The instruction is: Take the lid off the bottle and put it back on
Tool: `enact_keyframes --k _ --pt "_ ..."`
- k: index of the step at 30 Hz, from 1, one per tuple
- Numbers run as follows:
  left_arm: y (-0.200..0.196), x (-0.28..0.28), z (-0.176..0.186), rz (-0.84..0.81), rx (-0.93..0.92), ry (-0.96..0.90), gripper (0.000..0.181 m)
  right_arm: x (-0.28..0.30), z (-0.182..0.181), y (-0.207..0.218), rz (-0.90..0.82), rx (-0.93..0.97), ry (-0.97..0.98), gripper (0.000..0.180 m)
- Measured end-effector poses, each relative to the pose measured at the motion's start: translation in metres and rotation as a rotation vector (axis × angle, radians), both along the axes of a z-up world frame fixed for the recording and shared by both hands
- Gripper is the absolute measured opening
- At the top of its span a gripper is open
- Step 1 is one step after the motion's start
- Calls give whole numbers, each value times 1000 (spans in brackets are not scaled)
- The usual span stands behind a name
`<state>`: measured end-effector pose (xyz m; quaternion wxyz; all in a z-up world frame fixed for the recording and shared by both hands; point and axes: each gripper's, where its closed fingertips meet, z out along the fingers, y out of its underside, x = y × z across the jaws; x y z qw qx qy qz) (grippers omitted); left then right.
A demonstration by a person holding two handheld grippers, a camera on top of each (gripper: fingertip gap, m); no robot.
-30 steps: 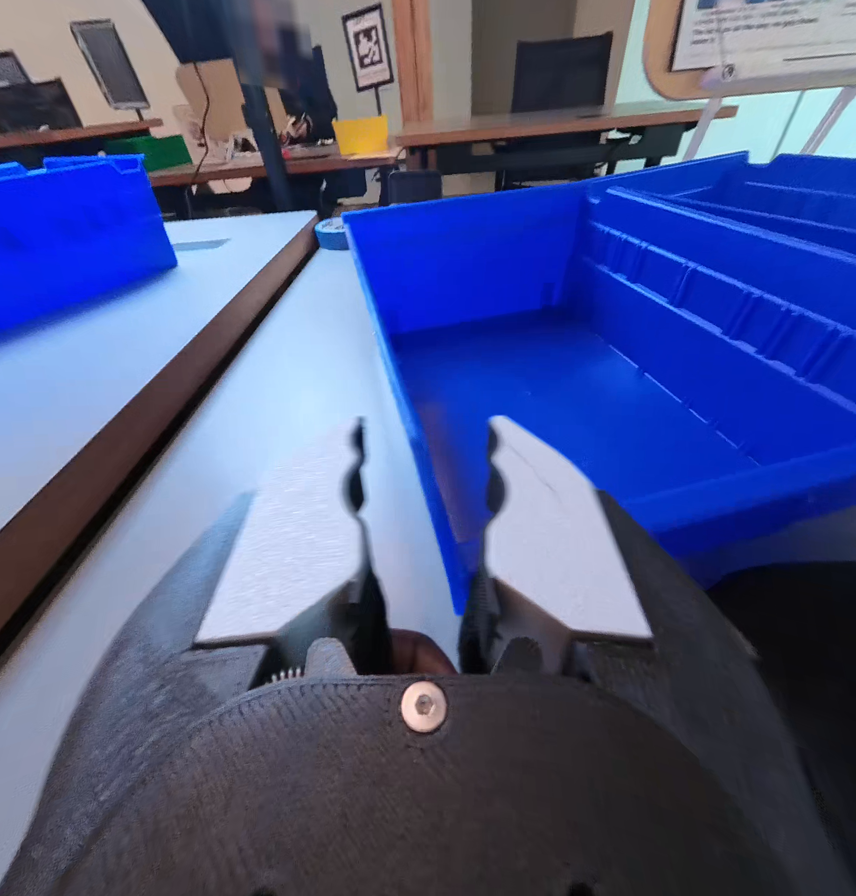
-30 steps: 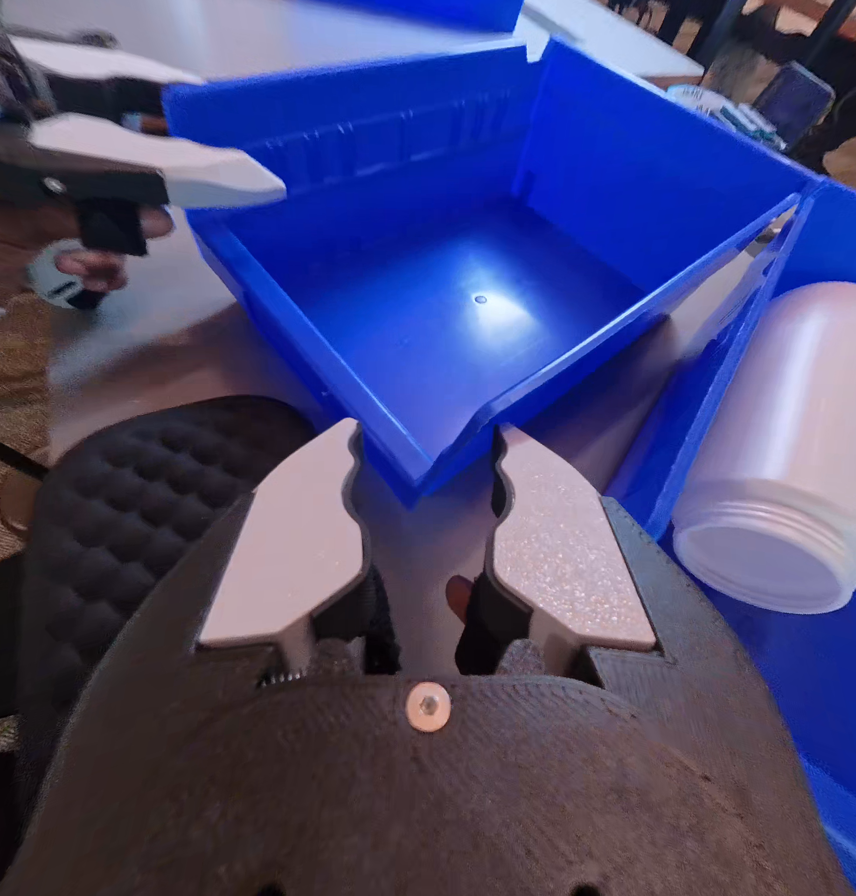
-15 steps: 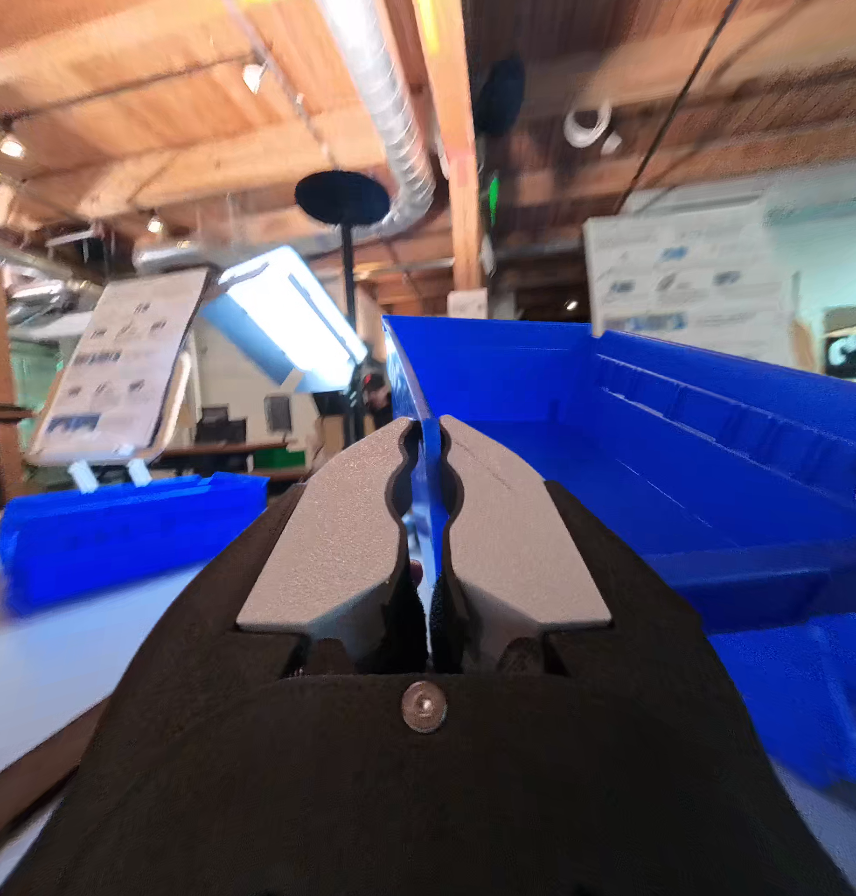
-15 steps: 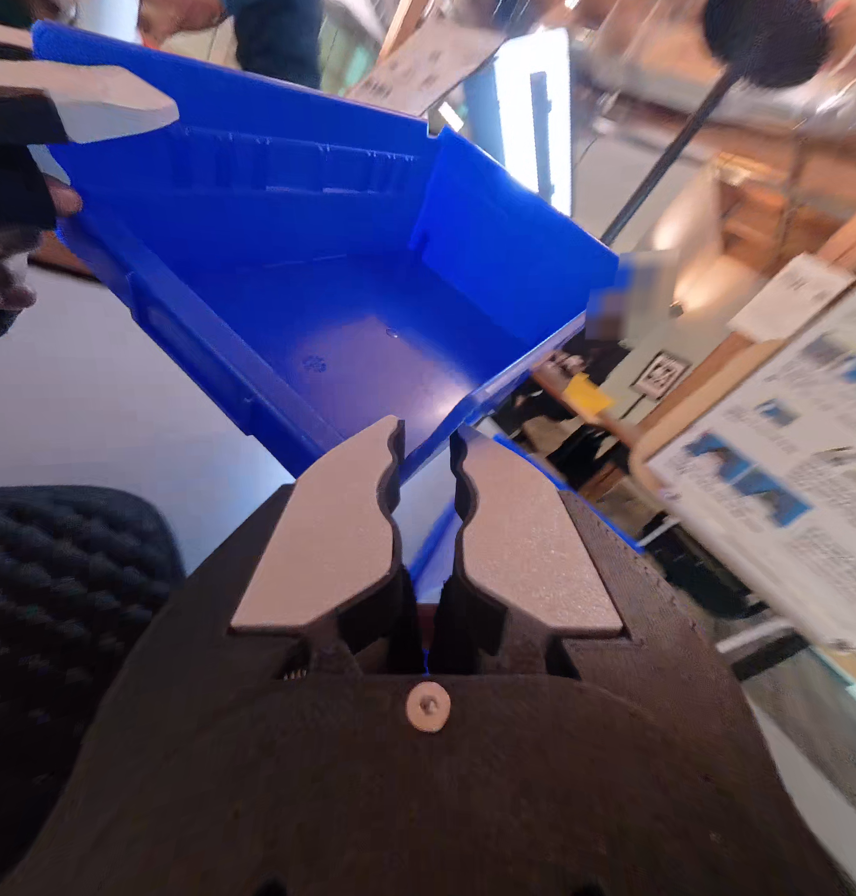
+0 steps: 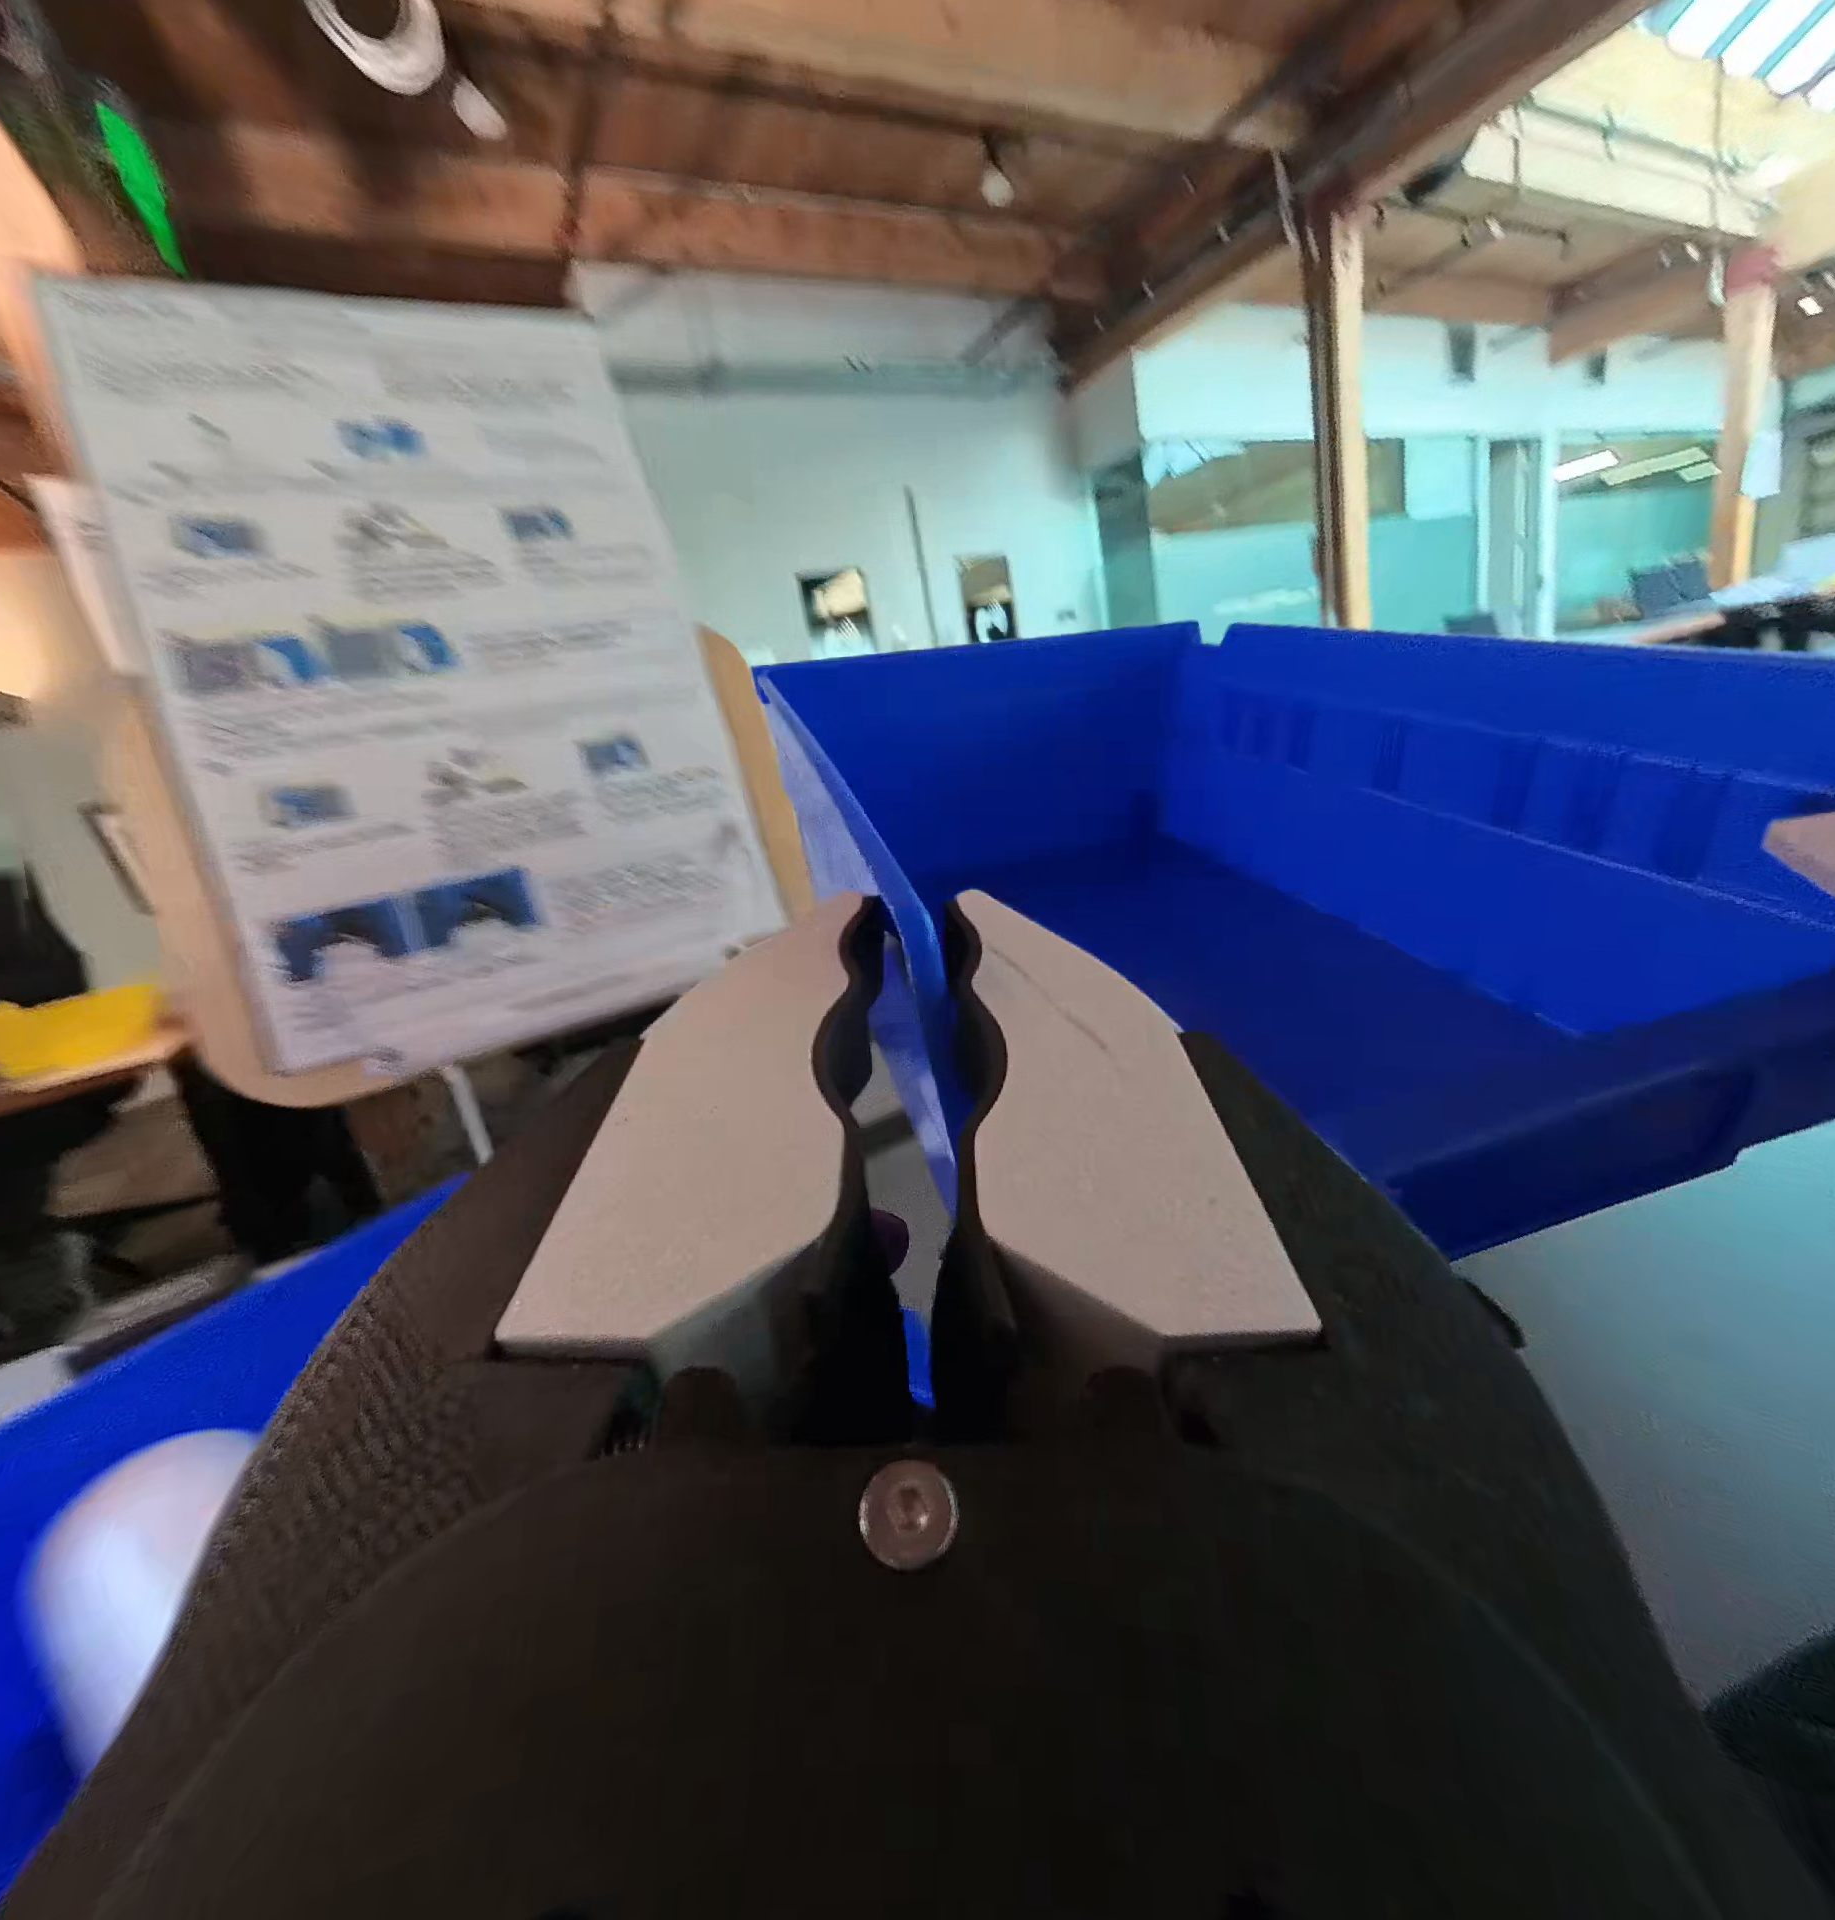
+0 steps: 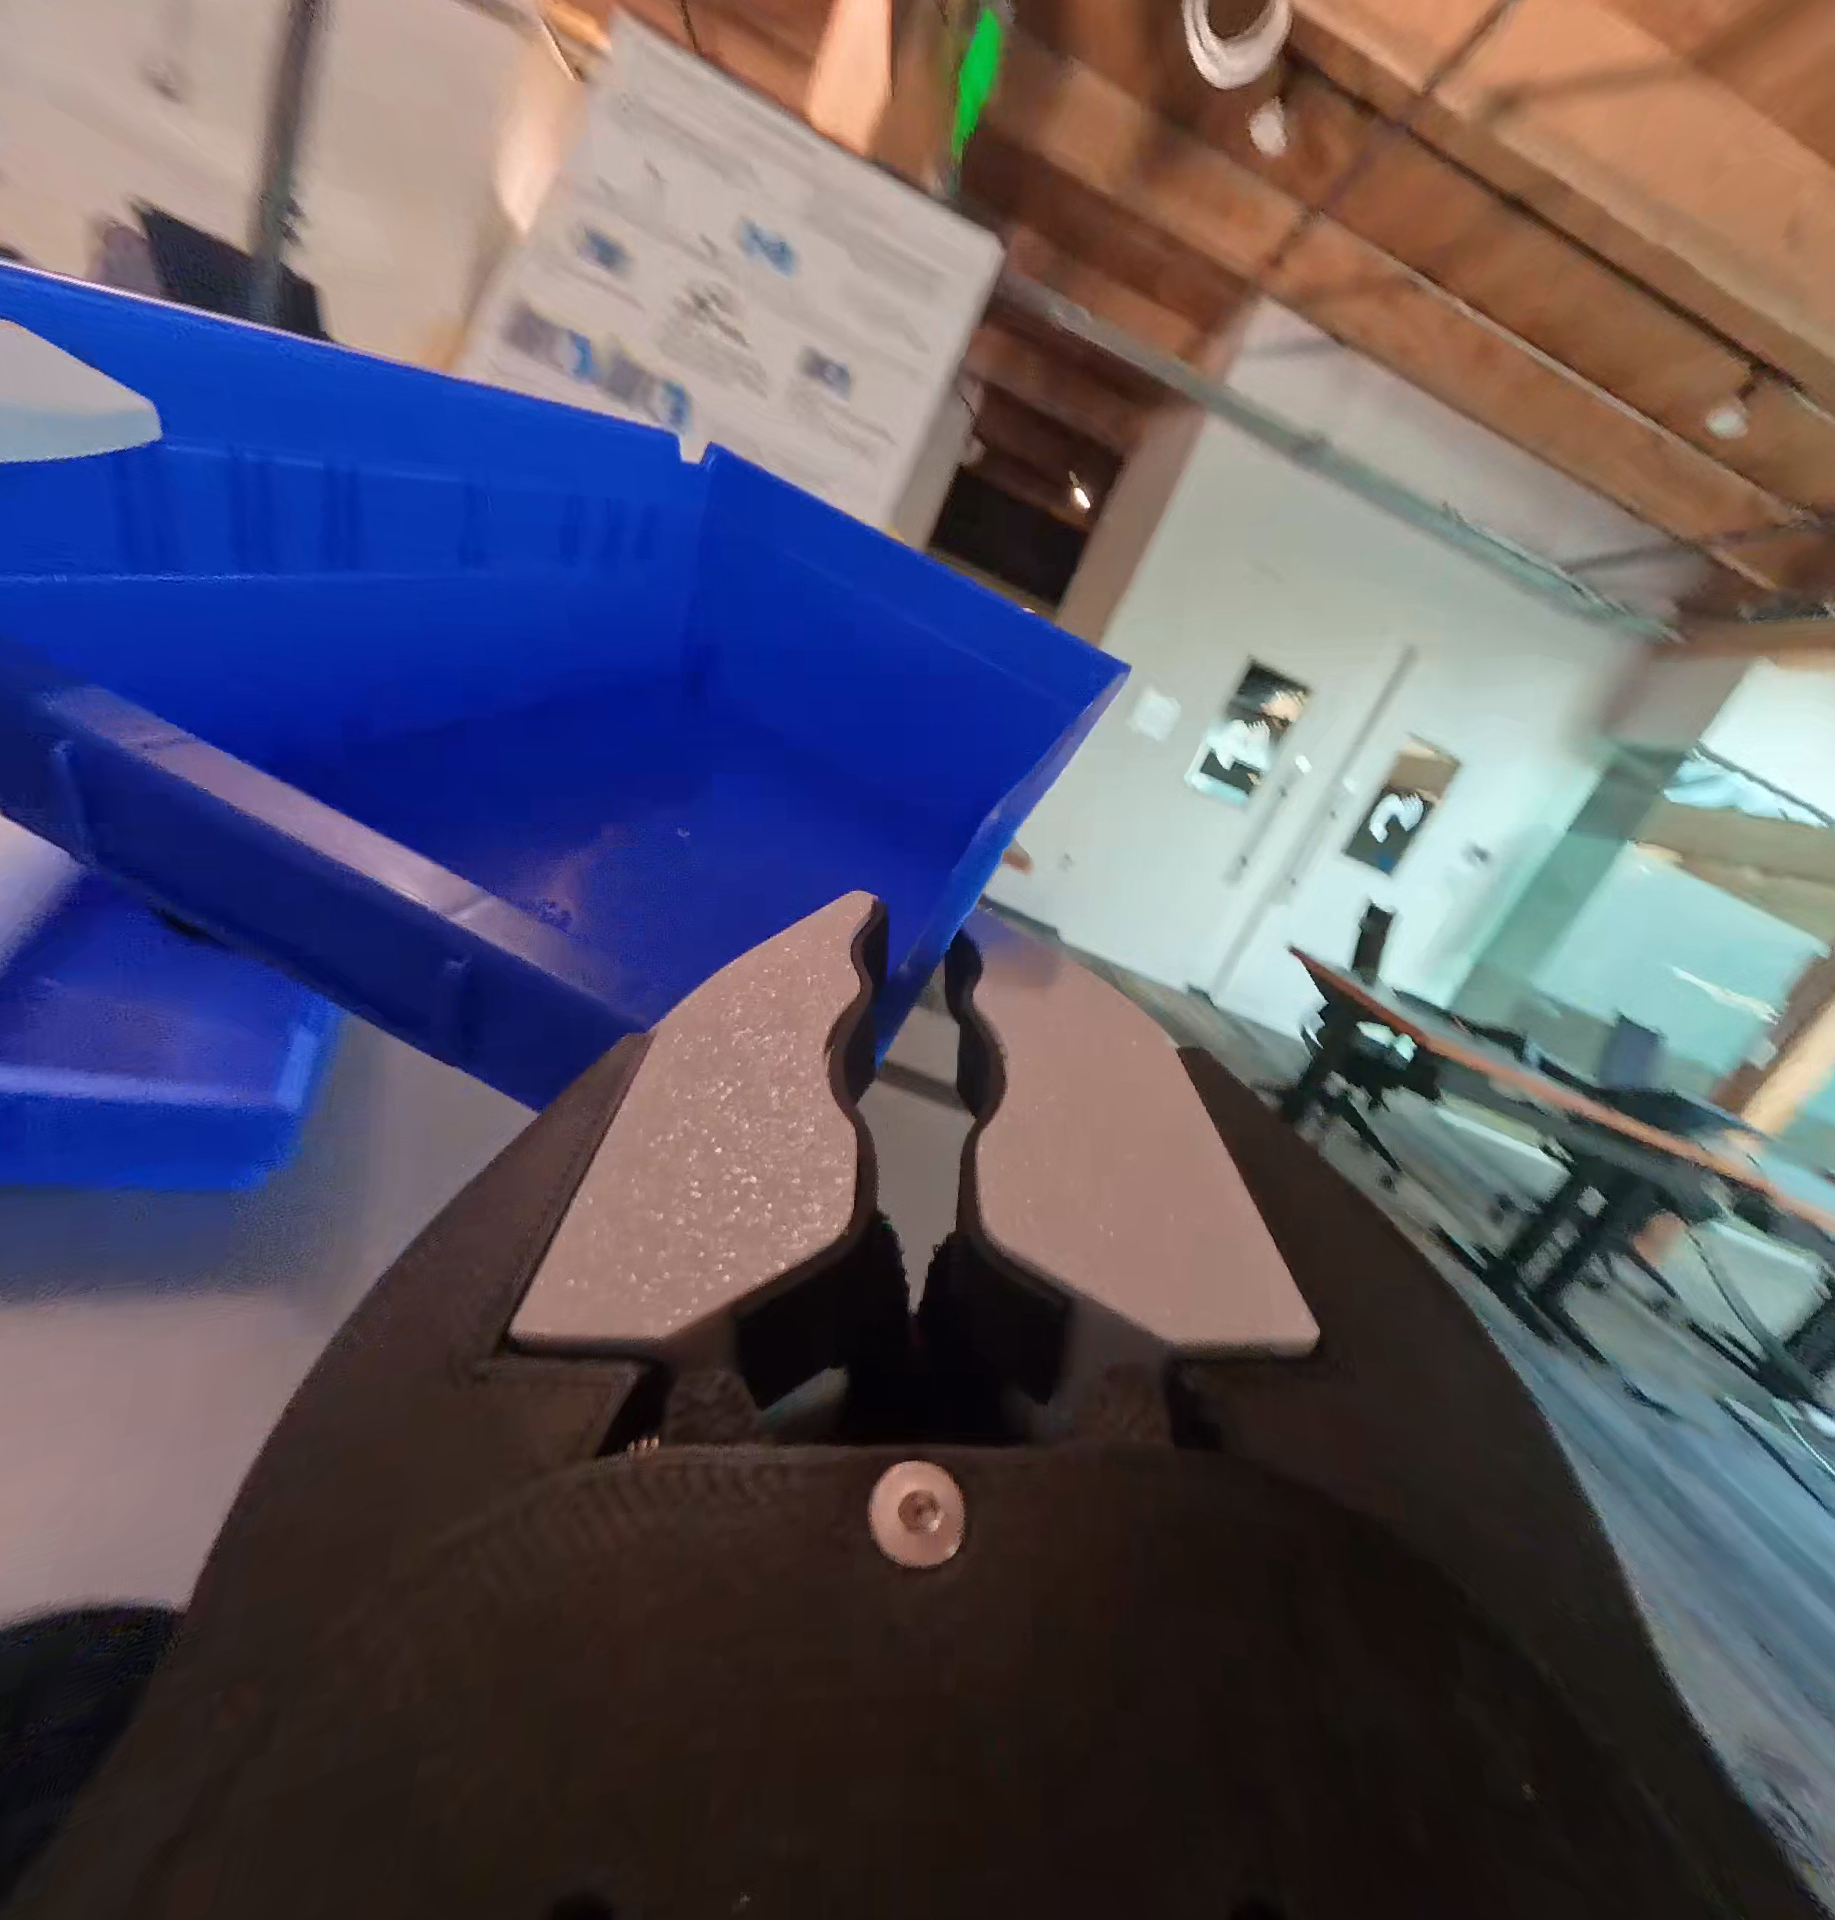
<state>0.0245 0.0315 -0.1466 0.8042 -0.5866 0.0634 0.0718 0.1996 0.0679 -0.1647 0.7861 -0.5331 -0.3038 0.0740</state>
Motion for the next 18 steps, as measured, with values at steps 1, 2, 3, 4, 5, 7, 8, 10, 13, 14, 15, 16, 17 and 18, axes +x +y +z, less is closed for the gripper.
enact_keyframes --k 1,2,3,4,5,7,8,10,13,14,15,16,17,18 --pt "16 16 -12 -26 -45 -3 12 17 -10 10 -32 -27 -17 10" --pt "29 29 -25 -53 -92 -12 13 33 -19 20 -58 -60 -34 10" --pt "40 41 -38 -78 -140 -20 13 46 -27 29 -81 -91 -49 10" --pt "50 51 -51 -97 -187 -21 14 56 -36 36 -97 -122 -61 10" --pt "57 59 -64 -108 -229 -9 15 65 -45 44 -107 -159 -72 10" --pt "68 71 -89 -112 -297 31 16 78 -64 56 -122 -221 -99 9" --pt "72 77 -101 -112 -327 49 17 84 -73 61 -131 -248 -108 9" --pt "77 86 -123 -116 -380 86 18 92 -90 70 -136 -308 -104 8" --pt "81 94 -136 -113 -395 128 19 101 -115 78 -143 -376 -141 8" --pt "81 94 -137 -109 -397 142 20 101 -117 79 -131 -372 -131 9" --pt "82 96 -138 -126 -407 146 21 102 -118 80 -126 -380 -112 8" --pt "82 98 -141 -156 -430 141 25 103 -121 82 -132 -402 -103 8" --pt "81 100 -144 -189 -452 136 27 105 -124 84 -142 -416 -105 8" --pt "81 101 -147 -216 -466 137 29 106 -127 86 -148 -421 -112 9"
